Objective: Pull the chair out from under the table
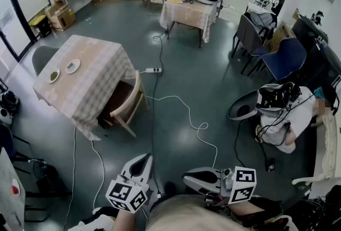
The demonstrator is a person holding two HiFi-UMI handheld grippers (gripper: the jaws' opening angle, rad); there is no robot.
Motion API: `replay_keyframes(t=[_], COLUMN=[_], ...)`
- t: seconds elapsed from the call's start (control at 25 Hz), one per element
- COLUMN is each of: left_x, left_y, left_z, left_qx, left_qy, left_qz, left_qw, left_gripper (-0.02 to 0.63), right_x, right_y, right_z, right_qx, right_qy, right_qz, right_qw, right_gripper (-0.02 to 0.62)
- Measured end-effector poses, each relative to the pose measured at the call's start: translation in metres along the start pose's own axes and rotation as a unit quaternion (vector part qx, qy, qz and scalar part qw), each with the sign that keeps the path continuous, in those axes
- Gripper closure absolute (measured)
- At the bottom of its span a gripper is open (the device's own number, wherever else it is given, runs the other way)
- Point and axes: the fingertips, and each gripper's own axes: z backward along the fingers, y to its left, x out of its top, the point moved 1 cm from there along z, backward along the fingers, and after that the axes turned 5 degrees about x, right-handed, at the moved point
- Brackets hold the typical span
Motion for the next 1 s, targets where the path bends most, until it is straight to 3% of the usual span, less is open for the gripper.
replay_keyframes(t=[0.16, 0.44, 0.64, 1.0], left_x=[0.000, 0.007, 0.001, -0.002], left_y=[0.017, 0.020, 0.026, 0.027], left_z=[0.016, 0.034, 0.042, 0.043], left_qx=[0.019, 0.022, 0.028, 0.016], left_qy=[0.001, -0.015, -0.017, -0.020], left_qz=[-0.003, -0.015, -0.004, 0.005], left_qw=[0.9998, 0.9995, 0.9995, 0.9997], left_gripper=[0.600, 0.600, 0.600, 0.600], right_x=[-0.007, -0.007, -0.010, -0.013], right_y=[0.007, 0.002, 0.005, 0.001], right_z=[-0.011, -0.023, -0.037, -0.041], right_qx=[-0.003, -0.006, 0.001, -0.024], right_qy=[0.007, 0.003, 0.022, 0.019], right_qz=[0.009, -0.008, 0.006, -0.001], right_qw=[1.000, 1.000, 1.000, 1.000], right_gripper=[0.584, 0.584, 0.584, 0.584])
